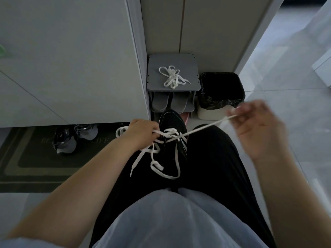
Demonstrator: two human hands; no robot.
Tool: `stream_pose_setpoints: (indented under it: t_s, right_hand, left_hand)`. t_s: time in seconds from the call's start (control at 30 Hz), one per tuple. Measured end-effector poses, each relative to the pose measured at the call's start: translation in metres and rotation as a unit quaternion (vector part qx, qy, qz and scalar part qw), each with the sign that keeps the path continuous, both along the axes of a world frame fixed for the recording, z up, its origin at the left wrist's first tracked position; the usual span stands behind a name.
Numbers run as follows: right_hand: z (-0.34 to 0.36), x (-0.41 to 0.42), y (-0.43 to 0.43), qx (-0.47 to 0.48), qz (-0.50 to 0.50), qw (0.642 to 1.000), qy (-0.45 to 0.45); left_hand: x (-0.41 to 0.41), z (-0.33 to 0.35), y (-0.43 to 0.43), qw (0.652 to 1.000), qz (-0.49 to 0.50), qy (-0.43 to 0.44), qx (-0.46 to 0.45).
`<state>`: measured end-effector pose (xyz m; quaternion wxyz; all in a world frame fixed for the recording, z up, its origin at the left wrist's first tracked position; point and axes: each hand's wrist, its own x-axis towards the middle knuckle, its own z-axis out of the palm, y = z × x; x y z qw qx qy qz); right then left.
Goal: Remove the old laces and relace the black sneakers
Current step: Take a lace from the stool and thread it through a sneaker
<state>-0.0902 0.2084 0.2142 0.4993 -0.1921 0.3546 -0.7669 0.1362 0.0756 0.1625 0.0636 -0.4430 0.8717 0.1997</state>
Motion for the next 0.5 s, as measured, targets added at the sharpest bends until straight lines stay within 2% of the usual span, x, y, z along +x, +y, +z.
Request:
stream_pose_setpoints:
  t_s: [0.07,0.1,0.2,0.27,0.33,0.4,0.43,0.47,0.5]
  right_hand:
    - [0.014,-0.034,0.014,-0.032,-0.041,0.998,-0.018]
    - [0.020,-0.050,0.020,-0.025,-0.050,0.998,0.013]
    - [0.023,-0.054,0.018,0.071,-0.076,0.977,0.187]
    - [0.012,-0.021,0.004,0.156,-0.030,0.941,0.298]
    - [-0.006,0.023,-0.014,0.205,0.092,0.880,0.419]
    - [-0.032,0.053,-0.027,0.213,0.200,0.764,0.575]
    - [-0.045,0.062,-0.033,0.215,0.214,0.706,0.640]
    - [-0.054,0.069,-0.039,0.220,0.212,0.667,0.680]
    - [-0.059,0.076,-0.043,0.226,0.205,0.645,0.701]
  left_hand:
    - [0.006,0.014,-0.008,0.995,0.030,0.067,0.068]
    - [0.011,0.023,-0.012,0.989,0.043,0.096,0.104]
    - [0.022,0.047,-0.020,0.973,0.058,0.138,0.178]
    - [0.022,0.062,-0.019,0.958,0.071,0.165,0.224]
    - [0.018,0.074,-0.016,0.939,0.078,0.205,0.266]
    - [0.014,0.082,-0.010,0.923,0.080,0.239,0.292]
    - [0.012,0.084,-0.008,0.922,0.078,0.246,0.289]
    - [0.010,0.086,-0.005,0.925,0.074,0.248,0.277]
    - [0.009,0.087,-0.003,0.930,0.071,0.248,0.262]
